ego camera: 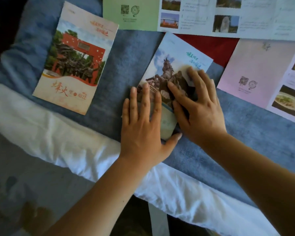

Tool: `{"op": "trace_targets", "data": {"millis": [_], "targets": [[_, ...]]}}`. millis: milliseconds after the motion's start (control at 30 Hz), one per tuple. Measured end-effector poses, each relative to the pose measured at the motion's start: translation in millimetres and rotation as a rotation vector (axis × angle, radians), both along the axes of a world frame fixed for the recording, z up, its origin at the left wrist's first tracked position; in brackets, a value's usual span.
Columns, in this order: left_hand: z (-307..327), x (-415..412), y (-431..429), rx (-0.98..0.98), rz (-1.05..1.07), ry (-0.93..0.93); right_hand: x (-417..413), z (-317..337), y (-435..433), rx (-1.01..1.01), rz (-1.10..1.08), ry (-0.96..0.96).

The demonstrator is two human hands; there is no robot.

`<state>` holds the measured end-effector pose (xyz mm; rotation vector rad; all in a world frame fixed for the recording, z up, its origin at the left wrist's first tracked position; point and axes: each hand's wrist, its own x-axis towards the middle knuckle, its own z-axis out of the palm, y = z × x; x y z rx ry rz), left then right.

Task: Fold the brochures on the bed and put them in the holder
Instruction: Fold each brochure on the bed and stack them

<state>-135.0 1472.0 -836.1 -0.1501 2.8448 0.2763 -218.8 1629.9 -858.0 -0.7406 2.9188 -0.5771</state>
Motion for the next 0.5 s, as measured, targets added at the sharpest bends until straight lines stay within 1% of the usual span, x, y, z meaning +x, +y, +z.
{"op": "trace_targets", "data": {"millis": [167, 300, 400, 500], "targets": [[11, -11, -3, 0.036, 0.141, -0.018, -5, -4, -5, 0.008, 0.015, -0.003], [31, -25, -19, -0.028, 0.097, 0.003, -8, -2, -27, 0.003, 0.056, -0.014], [45, -29, -49, -0.055, 0.072, 0.032, -10, 2, -55, 0.01, 0.052, -0.027], [55, -26, -81, -0.085, 0.073, 0.053, -13, 6, -91, -0.027, 0.068, -0.05]]}}
